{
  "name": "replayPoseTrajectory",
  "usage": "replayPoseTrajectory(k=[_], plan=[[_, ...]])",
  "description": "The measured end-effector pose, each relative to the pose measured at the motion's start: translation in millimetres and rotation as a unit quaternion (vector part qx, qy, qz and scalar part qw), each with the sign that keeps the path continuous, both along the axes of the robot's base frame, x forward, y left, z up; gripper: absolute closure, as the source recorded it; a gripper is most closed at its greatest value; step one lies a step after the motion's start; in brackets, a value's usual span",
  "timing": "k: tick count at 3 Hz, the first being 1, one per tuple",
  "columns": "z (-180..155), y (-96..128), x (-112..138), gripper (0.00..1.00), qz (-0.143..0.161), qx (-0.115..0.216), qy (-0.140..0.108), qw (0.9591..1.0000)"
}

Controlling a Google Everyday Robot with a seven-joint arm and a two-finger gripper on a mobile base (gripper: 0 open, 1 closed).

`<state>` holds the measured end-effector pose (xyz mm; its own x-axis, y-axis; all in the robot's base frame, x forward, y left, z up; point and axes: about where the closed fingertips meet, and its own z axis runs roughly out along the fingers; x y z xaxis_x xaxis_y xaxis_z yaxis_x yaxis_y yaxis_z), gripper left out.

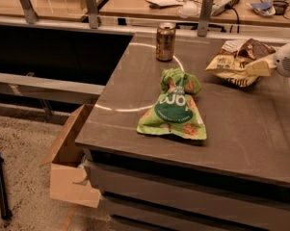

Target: Pick brown chip bag

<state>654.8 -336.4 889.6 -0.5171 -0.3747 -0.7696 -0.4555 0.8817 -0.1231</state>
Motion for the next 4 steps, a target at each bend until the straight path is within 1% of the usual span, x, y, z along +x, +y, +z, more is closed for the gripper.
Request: replayPoseTrajectory(k=[1, 2, 3, 4], plan=[[14.9, 16.3, -4.2, 1.00, 0.044, -0.010, -0.016, 0.9989], [39.8, 40.6, -13.5, 1.00, 0.117, -0.021, -0.051, 0.9916], [75.1, 67.1, -33.5, 1.00, 0.207, -0.022, -0.093, 0.9735], [98.2, 75.9, -49.9, 1.00, 0.240, -0.017, -0.119, 0.9633]])
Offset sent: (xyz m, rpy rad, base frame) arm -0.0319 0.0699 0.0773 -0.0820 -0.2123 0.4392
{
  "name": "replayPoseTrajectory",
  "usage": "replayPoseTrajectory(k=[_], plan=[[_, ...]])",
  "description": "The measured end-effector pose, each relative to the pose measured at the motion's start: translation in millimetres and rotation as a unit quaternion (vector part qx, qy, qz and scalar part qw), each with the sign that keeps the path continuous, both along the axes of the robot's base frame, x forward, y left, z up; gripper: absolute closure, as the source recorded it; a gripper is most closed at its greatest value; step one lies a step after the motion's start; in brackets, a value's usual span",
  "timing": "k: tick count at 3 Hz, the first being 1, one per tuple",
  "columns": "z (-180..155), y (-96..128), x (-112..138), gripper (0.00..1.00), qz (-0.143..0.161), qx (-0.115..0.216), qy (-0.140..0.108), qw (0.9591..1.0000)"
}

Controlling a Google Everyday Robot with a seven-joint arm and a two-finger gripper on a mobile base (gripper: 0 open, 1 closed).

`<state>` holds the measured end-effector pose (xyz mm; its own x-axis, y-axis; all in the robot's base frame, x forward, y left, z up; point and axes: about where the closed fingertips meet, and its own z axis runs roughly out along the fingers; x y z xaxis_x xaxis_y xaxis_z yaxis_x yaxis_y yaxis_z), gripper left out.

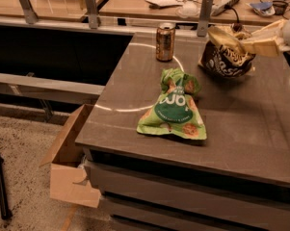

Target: Pick brown chip bag

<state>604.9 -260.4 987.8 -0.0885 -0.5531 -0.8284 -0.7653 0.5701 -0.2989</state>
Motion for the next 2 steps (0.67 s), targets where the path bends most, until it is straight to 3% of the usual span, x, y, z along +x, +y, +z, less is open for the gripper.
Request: replayPoseTrajectory(k=[1, 2], plan=[[15.5, -11.5, -4.9, 1.00, 0.002, 0.050, -0.026, 0.9984], [15.5, -11.5, -4.9, 1.00, 0.002, 0.050, -0.026, 0.9984]])
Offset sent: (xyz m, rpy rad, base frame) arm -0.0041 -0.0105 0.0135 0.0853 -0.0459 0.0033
